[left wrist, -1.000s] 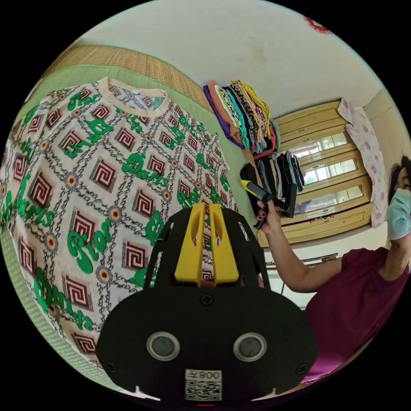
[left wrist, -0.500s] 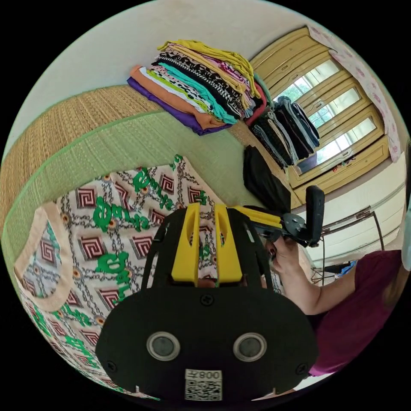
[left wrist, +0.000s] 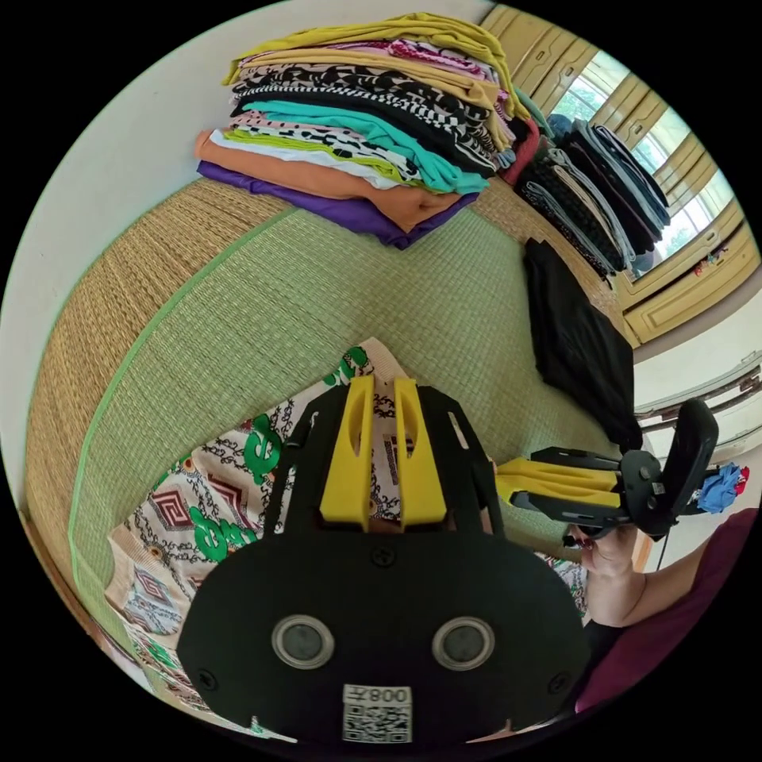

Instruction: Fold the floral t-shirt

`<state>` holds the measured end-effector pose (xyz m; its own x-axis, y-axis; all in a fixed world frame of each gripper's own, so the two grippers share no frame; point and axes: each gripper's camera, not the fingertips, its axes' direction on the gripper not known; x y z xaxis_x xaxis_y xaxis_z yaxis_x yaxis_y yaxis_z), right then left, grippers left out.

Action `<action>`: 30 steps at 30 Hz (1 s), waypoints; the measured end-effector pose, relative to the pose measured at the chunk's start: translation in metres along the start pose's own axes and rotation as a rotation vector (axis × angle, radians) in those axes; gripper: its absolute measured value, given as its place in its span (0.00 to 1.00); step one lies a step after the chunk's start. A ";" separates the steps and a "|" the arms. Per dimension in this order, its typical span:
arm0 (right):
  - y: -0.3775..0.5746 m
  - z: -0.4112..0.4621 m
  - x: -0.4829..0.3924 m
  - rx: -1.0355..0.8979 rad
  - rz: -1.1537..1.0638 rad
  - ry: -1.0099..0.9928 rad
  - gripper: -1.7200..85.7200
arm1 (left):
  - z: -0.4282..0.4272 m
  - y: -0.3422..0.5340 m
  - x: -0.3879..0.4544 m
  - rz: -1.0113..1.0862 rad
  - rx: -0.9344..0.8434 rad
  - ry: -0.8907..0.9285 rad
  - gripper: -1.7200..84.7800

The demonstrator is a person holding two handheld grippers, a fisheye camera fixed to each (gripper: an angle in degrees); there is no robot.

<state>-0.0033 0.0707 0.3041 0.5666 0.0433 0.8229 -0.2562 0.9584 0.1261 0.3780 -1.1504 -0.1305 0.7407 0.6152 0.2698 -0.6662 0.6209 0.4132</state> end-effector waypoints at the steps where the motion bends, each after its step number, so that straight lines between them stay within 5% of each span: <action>1: 0.000 0.001 0.001 -0.003 -0.001 -0.007 0.03 | 0.005 -0.002 -0.001 0.003 0.005 -0.009 0.06; 19: 0.001 -0.017 0.017 0.155 -0.082 -0.296 0.02 | -0.017 0.054 -0.127 -0.245 0.381 0.394 0.04; 30: -0.017 0.044 -0.034 -0.107 -0.294 -0.393 0.03 | -0.033 0.163 -0.227 -0.516 0.373 0.386 0.09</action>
<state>-0.0531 0.0400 0.2982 0.2596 -0.3225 0.9103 -0.0370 0.9386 0.3431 0.0982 -1.1727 -0.1527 0.8228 0.4595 -0.3345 -0.1173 0.7131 0.6912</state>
